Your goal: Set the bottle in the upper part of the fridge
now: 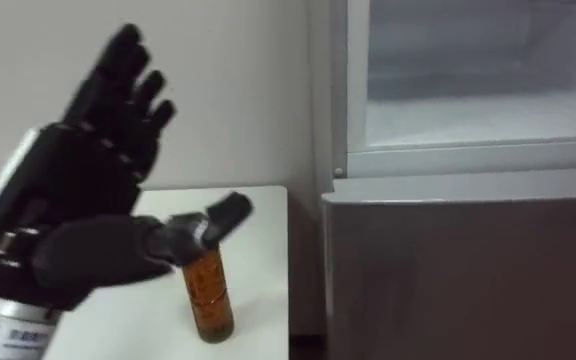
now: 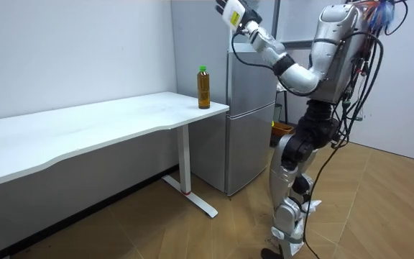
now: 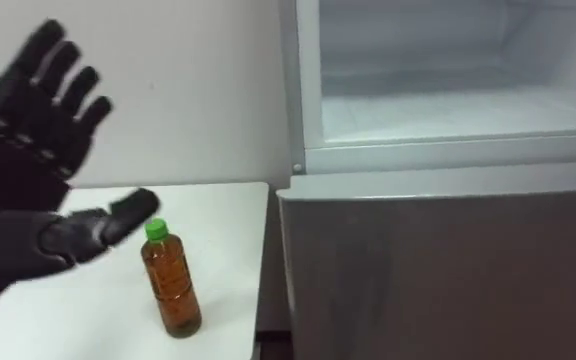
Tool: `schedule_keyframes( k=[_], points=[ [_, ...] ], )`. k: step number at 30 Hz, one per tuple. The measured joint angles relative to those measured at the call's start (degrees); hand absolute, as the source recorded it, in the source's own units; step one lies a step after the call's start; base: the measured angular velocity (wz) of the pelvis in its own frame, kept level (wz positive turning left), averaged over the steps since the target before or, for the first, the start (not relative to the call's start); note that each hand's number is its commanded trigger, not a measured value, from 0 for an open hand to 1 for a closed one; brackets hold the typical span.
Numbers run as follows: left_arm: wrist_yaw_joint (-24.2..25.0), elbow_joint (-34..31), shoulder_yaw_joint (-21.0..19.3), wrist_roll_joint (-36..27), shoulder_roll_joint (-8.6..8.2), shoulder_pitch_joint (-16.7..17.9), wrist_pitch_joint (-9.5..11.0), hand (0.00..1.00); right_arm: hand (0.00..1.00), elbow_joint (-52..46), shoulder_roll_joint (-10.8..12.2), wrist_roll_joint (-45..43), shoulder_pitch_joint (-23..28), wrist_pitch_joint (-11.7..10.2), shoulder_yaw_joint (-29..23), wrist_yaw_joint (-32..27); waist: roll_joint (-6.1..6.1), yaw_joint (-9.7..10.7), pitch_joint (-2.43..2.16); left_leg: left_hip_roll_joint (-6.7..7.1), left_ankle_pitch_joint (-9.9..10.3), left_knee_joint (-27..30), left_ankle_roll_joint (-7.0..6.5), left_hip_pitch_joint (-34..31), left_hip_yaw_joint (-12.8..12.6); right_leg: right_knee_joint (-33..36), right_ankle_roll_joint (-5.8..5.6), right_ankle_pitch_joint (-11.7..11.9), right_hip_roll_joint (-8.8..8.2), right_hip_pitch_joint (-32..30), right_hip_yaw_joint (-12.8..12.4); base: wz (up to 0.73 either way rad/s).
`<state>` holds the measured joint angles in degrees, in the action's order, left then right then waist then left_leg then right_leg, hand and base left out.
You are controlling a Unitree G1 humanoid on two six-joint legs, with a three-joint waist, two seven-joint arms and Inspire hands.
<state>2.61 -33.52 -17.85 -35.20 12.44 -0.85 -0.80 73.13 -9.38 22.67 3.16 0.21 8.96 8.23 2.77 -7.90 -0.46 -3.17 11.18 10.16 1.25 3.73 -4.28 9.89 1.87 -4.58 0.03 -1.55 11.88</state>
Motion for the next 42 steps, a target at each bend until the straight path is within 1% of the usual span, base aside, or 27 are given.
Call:
schedule_keyframes(
  k=[1,2,3,4,5,6,7,8,9,11,13,15,16,17,18,20,23,24,25,26,29,30,31,32,35,39,42],
  points=[
    [-2.3,0.0,-2.1,0.0,-0.69,2.6,1.2,0.00,0.00,0.0,0.2,0.1,0.4,-0.3,-1.1,-0.1,0.22,-0.2,-0.13,0.01,0.0,-0.1,0.01,0.0,0.5,-0.1,0.01,-0.1,-0.02,0.2,0.3,0.16],
    [-4.5,0.2,-4.6,-0.1,-1.55,5.4,1.6,0.00,0.00,0.0,0.4,0.3,0.9,-0.7,-1.6,-0.4,0.25,-0.6,-0.14,0.02,0.0,-0.2,0.02,0.1,0.6,0.0,0.19,-0.2,-0.02,0.3,0.4,0.14],
    [-5.4,0.5,-5.7,-0.1,-1.86,6.7,1.9,0.00,0.00,0.0,0.4,0.3,1.1,-0.9,-1.8,-0.6,0.43,-0.8,-0.23,0.02,0.0,-0.2,0.03,0.3,0.6,0.1,0.28,-0.2,-0.02,0.3,0.4,0.07],
    [-7.6,2.1,-7.7,-0.6,-2.38,8.9,3.0,0.00,0.00,-0.2,0.4,0.3,1.6,-1.1,-2.3,-0.8,0.13,-1.5,0.00,0.03,0.0,-0.6,0.07,0.7,0.7,0.2,0.49,-0.5,-0.09,0.3,0.5,0.06],
    [-9.9,4.6,-8.5,-1.2,-2.57,10.4,3.7,0.00,0.00,-0.9,0.4,0.3,2.4,-1.2,-2.4,-1.3,0.17,-2.1,-0.05,0.02,0.1,-0.7,0.15,1.0,1.2,0.1,0.43,-0.7,-0.10,0.6,0.9,0.10],
    [-11.0,5.7,-9.0,-1.5,-2.68,11.1,3.9,0.00,0.00,-1.4,0.4,0.3,2.7,-1.2,-2.5,-1.5,0.65,-2.1,-0.13,0.03,0.1,-0.6,0.17,1.0,1.4,0.1,0.49,-0.8,-0.10,0.7,1.0,0.21],
    [-13.2,8.0,-9.5,-2.2,-2.81,12.7,4.1,0.00,0.00,-2.2,0.4,0.2,3.0,-1.2,-2.8,-1.9,0.28,-2.2,0.08,0.08,0.1,-0.6,0.18,1.0,1.8,0.2,0.37,-1.1,-0.14,0.8,1.2,0.20],
    [-13.8,9.4,-9.7,-2.5,-2.83,13.2,4.3,0.00,0.00,-2.2,0.4,0.3,2.9,-1.3,-3.0,-1.9,0.27,-2.3,0.10,0.08,0.1,-0.6,0.20,1.0,1.9,0.2,0.39,-1.2,-0.15,0.8,1.3,0.17],
    [-15.3,12.8,-10.3,-3.2,-2.94,14.2,4.7,0.00,0.00,-2.2,0.4,0.3,2.9,-1.4,-3.6,-2.1,0.41,-2.6,0.00,0.05,0.2,-0.7,0.30,1.1,2.1,0.3,0.46,-1.4,-0.15,0.9,1.5,0.07],
    [-17.8,18.0,-10.6,-3.7,-2.94,14.9,5.1,0.00,0.00,-2.7,0.3,0.0,3.1,-1.5,-3.8,-2.8,0.33,-3.0,0.09,0.00,0.3,-0.7,0.40,1.1,2.2,0.9,0.59,-1.6,-0.23,0.9,1.8,0.05],
    [-20.0,25.8,-10.4,-6.2,-3.22,16.6,6.1,0.00,0.00,-3.0,0.2,-1.7,3.1,-1.5,-4.7,-3.4,0.30,-2.8,0.12,0.01,0.3,-0.9,0.41,1.2,2.5,0.9,0.60,-1.8,-0.72,1.2,2.4,0.06],
    [-21.2,33.1,-8.9,-7.8,-3.22,17.3,7.1,0.00,0.00,-3.0,0.1,-2.0,3.3,-1.5,-4.7,-3.3,0.19,-2.8,0.36,0.01,0.3,-1.1,0.42,1.6,2.7,0.8,0.53,-1.9,-0.69,1.5,2.3,0.02],
    [-21.7,39.1,-8.5,-8.1,-3.52,17.3,7.5,0.00,0.00,-3.0,0.1,-2.5,3.4,-1.5,-4.7,-3.3,0.19,-3.0,0.35,0.04,0.3,-1.5,0.42,1.9,2.9,0.9,0.52,-2.1,-0.69,1.6,2.3,0.00],
    [-22.3,45.1,-7.5,-8.3,-3.61,17.3,7.7,0.00,0.00,-3.0,0.1,-3.1,3.4,-1.6,-4.7,-3.1,-0.19,-3.0,0.45,0.02,0.4,-1.5,0.44,2.0,2.9,1.0,0.50,-2.2,-0.67,1.6,2.3,0.00],
    [-22.6,47.9,-7.1,-8.9,-3.75,17.3,7.9,0.00,0.00,-3.2,0.1,-3.0,3.5,-1.6,-4.7,-3.0,-0.03,-3.0,0.37,0.01,0.4,-1.5,0.46,2.0,2.7,0.9,0.48,-2.2,-0.61,1.4,2.3,0.00],
    [-23.3,58.4,-4.1,-9.3,-4.09,17.3,8.4,0.00,0.00,-3.4,0.1,-3.9,3.5,-1.9,-4.7,-2.9,-0.37,-3.1,0.39,-0.01,0.6,-1.5,0.41,1.9,2.6,0.8,0.42,-2.3,-0.54,1.4,2.3,0.00],
    [-23.3,65.6,-2.1,-9.1,-4.81,17.7,8.6,0.00,0.00,-3.5,0.1,-5.5,3.6,-2.7,-5.3,-2.3,-0.59,-3.3,0.37,-0.01,0.8,-1.5,0.32,2.0,2.5,0.7,0.36,-2.3,-0.18,1.7,1.8,-0.01],
    [-23.2,69.3,-0.9,-8.9,-4.82,17.5,9.0,0.00,0.00,-3.6,0.0,-5.6,3.4,-3.0,-5.3,-1.9,-0.60,-3.2,0.37,-0.01,0.8,-1.5,0.28,2.0,2.5,0.8,0.34,-2.3,-0.16,1.7,1.7,0.00],
    [-23.0,73.6,0.6,-8.5,-4.76,17.2,10.0,0.00,0.00,-3.4,0.0,-5.8,2.9,-3.4,-5.3,-1.5,-0.59,-3.0,0.37,0.00,0.8,-1.5,0.27,2.0,2.6,0.8,0.32,-2.3,-0.17,1.9,1.7,0.00],
    [-22.7,75.6,1.4,-8.4,-4.76,17.0,10.3,0.00,0.00,-3.1,0.1,-5.7,2.7,-3.5,-5.3,-1.3,-0.57,-2.9,0.37,0.00,0.8,-1.5,0.27,2.0,2.5,0.8,0.31,-2.3,-0.17,1.9,1.6,0.00],
    [-19.3,86.8,4.6,-5.9,-5.00,16.9,10.5,0.00,0.00,-1.9,0.2,-6.7,2.4,-4.6,-5.7,-1.2,-0.69,-2.1,0.48,-0.07,0.8,-1.5,0.28,2.2,2.4,0.6,0.26,-2.3,-0.07,2.1,1.6,0.00],
    [-18.8,88.2,5.3,-5.6,-5.03,16.9,10.5,0.00,0.00,-1.8,0.2,-6.6,2.5,-4.6,-5.7,-1.3,-0.57,-2.0,0.46,-0.09,0.9,-1.5,0.29,2.3,2.4,0.5,0.25,-2.3,-0.03,2.3,1.6,0.00],
    [-17.7,91.2,6.4,-5.2,-5.07,16.9,10.5,0.00,0.00,-1.5,0.2,-6.5,2.6,-4.6,-5.7,-1.3,-0.71,-1.7,0.69,-0.12,0.9,-1.6,0.33,2.6,2.4,0.0,0.22,-2.3,0.03,2.6,1.6,0.00],
    [-16.6,93.3,7.0,-4.6,-5.33,17.0,10.5,0.00,0.00,-1.3,0.2,-6.5,2.9,-4.6,-5.7,-1.2,-0.72,-1.6,0.72,-0.17,1.2,-1.6,0.33,2.8,2.4,-0.2,0.14,-2.4,0.07,2.6,1.6,0.00],
    [-14.3,95.8,8.4,-2.3,-6.34,17.6,9.9,0.00,0.00,-1.1,0.3,-6.4,2.9,-4.5,-5.7,-1.2,-0.90,-1.3,0.82,-0.15,1.3,-1.5,0.25,2.7,2.1,-0.1,0.09,-2.6,0.01,2.5,1.6,-0.04],
    [-11.0,98.4,11.6,3.7,-6.52,17.2,9.3,0.00,0.00,-1.1,1.2,-7.1,2.0,-4.5,-5.7,-0.9,-1.37,0.3,0.48,-0.15,1.3,-1.4,0.23,2.3,2.1,-0.2,0.06,-2.5,0.03,2.5,1.4,0.01],
    [-8.2,98.5,14.4,7.3,-6.73,16.0,8.1,0.00,0.00,-0.9,1.5,-7.1,1.6,-4.5,-5.6,-0.4,-1.63,1.4,0.42,-0.09,1.3,-1.4,0.20,2.2,2.1,-0.2,-0.06,-2.4,0.08,2.5,1.2,-0.01]
  ],
)
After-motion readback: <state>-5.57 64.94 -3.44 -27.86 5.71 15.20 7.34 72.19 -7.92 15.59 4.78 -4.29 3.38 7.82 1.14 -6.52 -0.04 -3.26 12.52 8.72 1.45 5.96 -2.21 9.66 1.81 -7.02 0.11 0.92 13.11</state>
